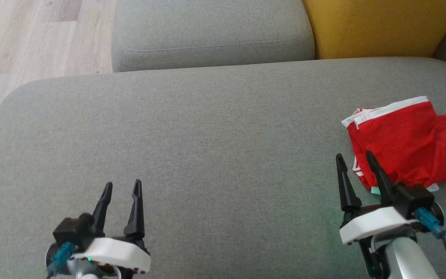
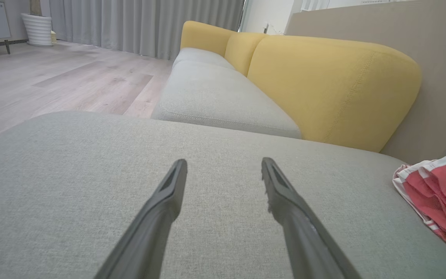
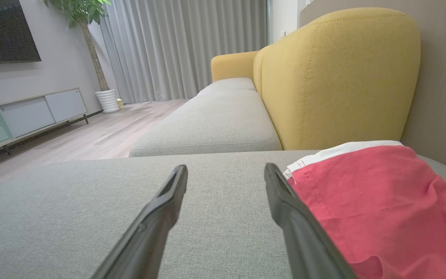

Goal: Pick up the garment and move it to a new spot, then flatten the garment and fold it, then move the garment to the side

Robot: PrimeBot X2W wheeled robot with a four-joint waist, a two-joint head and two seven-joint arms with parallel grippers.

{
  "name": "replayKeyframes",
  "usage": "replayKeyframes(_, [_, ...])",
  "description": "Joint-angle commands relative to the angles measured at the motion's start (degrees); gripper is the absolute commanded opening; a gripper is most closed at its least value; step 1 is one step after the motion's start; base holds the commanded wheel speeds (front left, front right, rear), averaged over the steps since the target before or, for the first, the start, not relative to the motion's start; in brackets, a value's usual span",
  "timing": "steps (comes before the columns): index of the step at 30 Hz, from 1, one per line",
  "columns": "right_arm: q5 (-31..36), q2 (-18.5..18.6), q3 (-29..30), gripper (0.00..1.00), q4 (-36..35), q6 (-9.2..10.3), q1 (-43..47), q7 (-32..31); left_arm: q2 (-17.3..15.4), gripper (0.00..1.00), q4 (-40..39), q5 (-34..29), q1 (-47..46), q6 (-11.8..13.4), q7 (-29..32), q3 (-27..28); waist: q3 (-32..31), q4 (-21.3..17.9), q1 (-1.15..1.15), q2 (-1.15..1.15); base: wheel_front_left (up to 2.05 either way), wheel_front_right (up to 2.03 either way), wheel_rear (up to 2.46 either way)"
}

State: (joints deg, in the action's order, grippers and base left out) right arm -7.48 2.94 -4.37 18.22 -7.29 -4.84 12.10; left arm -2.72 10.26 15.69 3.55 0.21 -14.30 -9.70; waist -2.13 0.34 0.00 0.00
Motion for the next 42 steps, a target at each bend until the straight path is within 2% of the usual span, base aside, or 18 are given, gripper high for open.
replayKeyframes(1, [0.49, -0.06, -1.28, 1.00, -2.03, -0.20, -2.04, 0.20, -0.16, 1.00, -2.39, -0.36, -1.81, -0.58, -0.70, 2.18, -0.03, 0.00, 0.00, 0.00, 0.00, 0.00, 0.00])
replayKeyframes(6, [0.28, -0.06, -1.55, 1.00, -2.04, -0.20, -1.88, 0.23, -0.16, 1.00, -3.36, 0.10, -1.34, -0.91, -0.70, 2.67, -0.16, -0.09, 0.00, 0.00, 0.00, 0.00, 0.00])
replayKeyframes(7, [-0.01, 0.00, -0.14, 0.00, 0.00, 0.00, 0.00, -0.01, 0.00, 0.00, -1.13, 0.04, 0.05, -0.77, 0.00, 0.69, -0.16, -0.09, 0.00, 0.00, 0.00, 0.00, 0.00])
replayKeyframes(10, [-0.46, -0.02, -0.18, 0.00, 1.61, 0.00, 0.46, -0.16, 0.08, 0.00, 0.59, 0.48, 0.31, -0.78, 0.24, 0.70, -0.16, -0.11, 0.00, 0.00, 0.00, 0.00, 0.00])
replayKeyframes(42, [-22.29, -0.03, 2.68, 0.00, 0.09, -0.05, 0.01, -4.94, -0.37, 0.00, 1.47, 20.60, -2.29, -2.56, 5.17, 4.21, 0.47, -0.17, 0.00, 0.00, 0.00, 0.00, 0.00])
